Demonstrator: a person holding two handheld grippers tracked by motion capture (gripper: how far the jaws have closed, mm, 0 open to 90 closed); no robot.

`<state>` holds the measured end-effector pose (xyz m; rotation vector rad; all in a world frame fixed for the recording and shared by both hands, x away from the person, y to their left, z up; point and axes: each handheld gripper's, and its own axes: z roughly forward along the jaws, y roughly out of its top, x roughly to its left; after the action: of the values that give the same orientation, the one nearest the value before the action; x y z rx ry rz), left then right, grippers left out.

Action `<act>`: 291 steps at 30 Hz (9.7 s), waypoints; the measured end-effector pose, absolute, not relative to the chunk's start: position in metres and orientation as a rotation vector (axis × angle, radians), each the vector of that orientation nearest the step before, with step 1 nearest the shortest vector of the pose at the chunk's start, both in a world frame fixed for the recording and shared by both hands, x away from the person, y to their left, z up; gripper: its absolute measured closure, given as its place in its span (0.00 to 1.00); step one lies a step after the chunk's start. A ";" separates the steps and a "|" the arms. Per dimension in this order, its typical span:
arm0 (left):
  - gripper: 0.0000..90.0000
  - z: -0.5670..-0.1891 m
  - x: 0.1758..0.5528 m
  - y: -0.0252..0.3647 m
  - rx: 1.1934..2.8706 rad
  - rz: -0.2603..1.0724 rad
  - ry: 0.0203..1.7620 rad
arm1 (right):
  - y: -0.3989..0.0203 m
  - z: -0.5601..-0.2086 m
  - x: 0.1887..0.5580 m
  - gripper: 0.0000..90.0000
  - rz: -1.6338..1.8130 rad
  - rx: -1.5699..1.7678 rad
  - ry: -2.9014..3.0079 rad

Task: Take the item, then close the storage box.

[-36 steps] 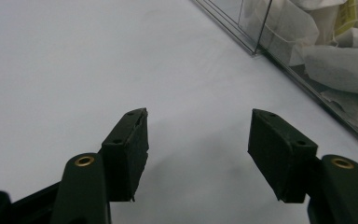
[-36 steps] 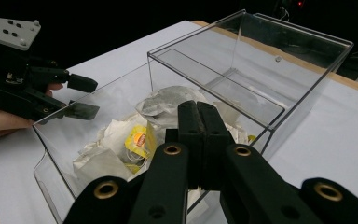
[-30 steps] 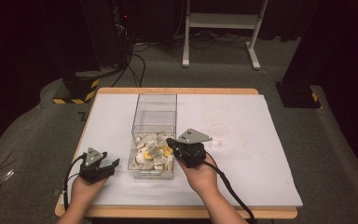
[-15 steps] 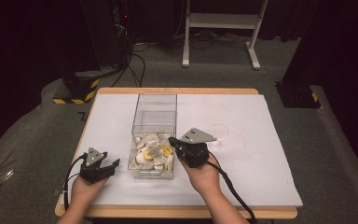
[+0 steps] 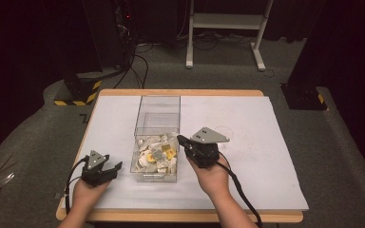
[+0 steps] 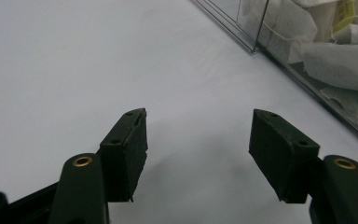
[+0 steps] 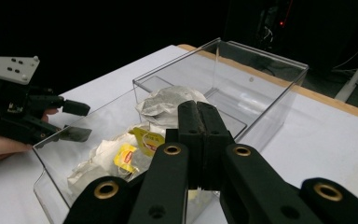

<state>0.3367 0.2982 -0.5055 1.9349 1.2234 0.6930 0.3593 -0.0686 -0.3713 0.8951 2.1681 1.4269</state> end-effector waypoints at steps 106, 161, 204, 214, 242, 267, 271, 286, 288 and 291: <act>0.41 -0.506 0.335 0.295 1.953 0.693 1.186 | -0.201 -0.395 0.401 1.00 1.155 1.259 1.919; 0.41 -0.506 0.335 0.296 1.944 0.700 1.199 | -0.194 -0.406 0.385 0.40 1.212 1.277 1.901; 0.14 -0.459 0.290 0.279 1.812 0.430 0.867 | -0.203 -0.496 0.357 0.10 1.038 1.420 2.009; 0.16 -0.462 0.288 0.268 1.844 0.402 0.831 | -0.203 -0.496 0.356 0.10 1.050 1.428 2.007; 0.17 -0.476 0.294 0.246 1.906 0.417 0.816 | -0.202 -0.497 0.355 0.10 1.048 1.435 2.017; 0.48 -0.478 0.290 0.235 1.883 0.585 0.861 | -0.206 -0.496 0.354 0.11 1.081 1.424 2.029; 0.57 -0.479 0.292 0.233 1.894 0.602 0.868 | -0.206 -0.495 0.353 0.11 1.080 1.412 2.033; 0.76 -0.483 0.294 0.233 1.879 0.673 0.905 | -0.205 -0.492 0.355 0.10 1.098 1.381 2.055; 0.79 -0.483 0.294 0.233 1.884 0.706 0.903 | -0.206 -0.493 0.356 0.11 1.097 1.383 2.056; 0.84 -0.484 0.293 0.233 1.889 0.725 0.901 | -0.208 -0.492 0.357 0.11 1.099 1.385 2.063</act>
<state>0.2932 0.2330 -0.4839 1.8894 0.9009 0.7251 0.3569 -0.2079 -0.4917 1.3854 2.0628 1.0990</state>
